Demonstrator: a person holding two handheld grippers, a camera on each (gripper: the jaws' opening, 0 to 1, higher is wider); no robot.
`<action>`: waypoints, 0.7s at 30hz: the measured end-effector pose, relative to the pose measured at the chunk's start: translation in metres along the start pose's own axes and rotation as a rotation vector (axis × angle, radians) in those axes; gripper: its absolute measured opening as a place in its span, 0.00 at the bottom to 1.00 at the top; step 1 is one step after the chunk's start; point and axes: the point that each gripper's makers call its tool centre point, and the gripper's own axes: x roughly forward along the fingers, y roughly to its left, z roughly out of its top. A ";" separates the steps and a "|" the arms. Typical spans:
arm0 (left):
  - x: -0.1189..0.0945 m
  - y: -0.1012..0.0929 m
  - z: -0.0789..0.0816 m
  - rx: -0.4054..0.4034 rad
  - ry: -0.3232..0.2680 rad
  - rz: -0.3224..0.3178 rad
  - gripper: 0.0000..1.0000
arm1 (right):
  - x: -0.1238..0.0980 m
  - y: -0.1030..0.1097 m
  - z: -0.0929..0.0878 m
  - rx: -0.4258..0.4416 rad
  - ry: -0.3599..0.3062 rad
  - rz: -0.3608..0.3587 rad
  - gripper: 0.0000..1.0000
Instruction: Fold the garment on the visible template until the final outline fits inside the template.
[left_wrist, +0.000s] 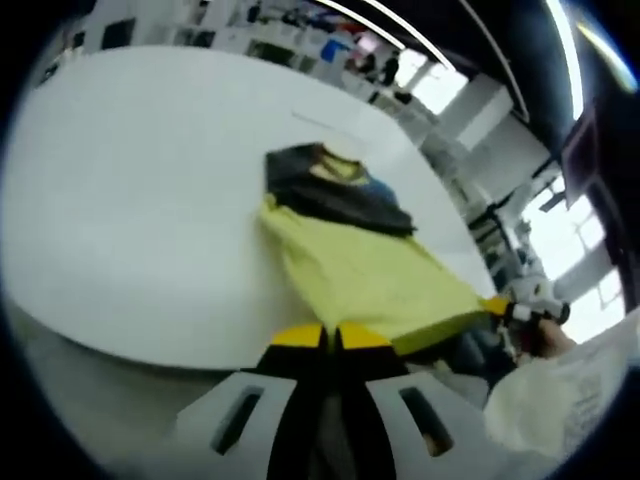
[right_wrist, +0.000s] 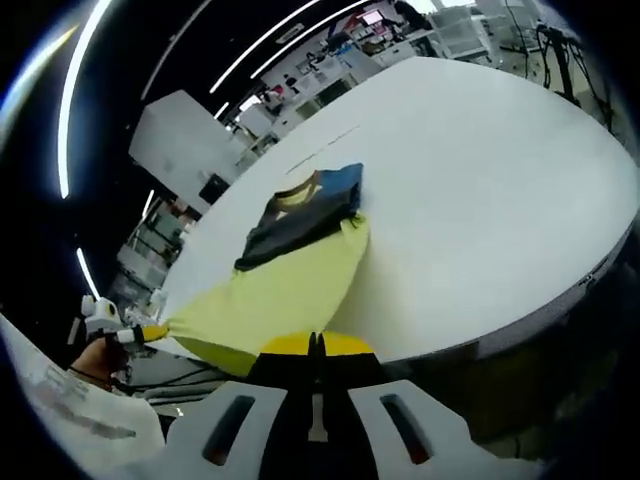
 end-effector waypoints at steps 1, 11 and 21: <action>-0.002 -0.001 0.001 -0.003 -0.001 0.000 0.00 | -0.002 0.001 0.001 0.006 -0.004 0.004 0.01; -0.012 -0.001 -0.005 -0.011 0.025 -0.015 0.00 | -0.013 0.011 0.001 0.015 -0.008 0.013 0.01; -0.023 -0.008 -0.002 -0.007 0.027 -0.050 0.00 | -0.024 0.020 0.001 0.014 -0.027 0.009 0.02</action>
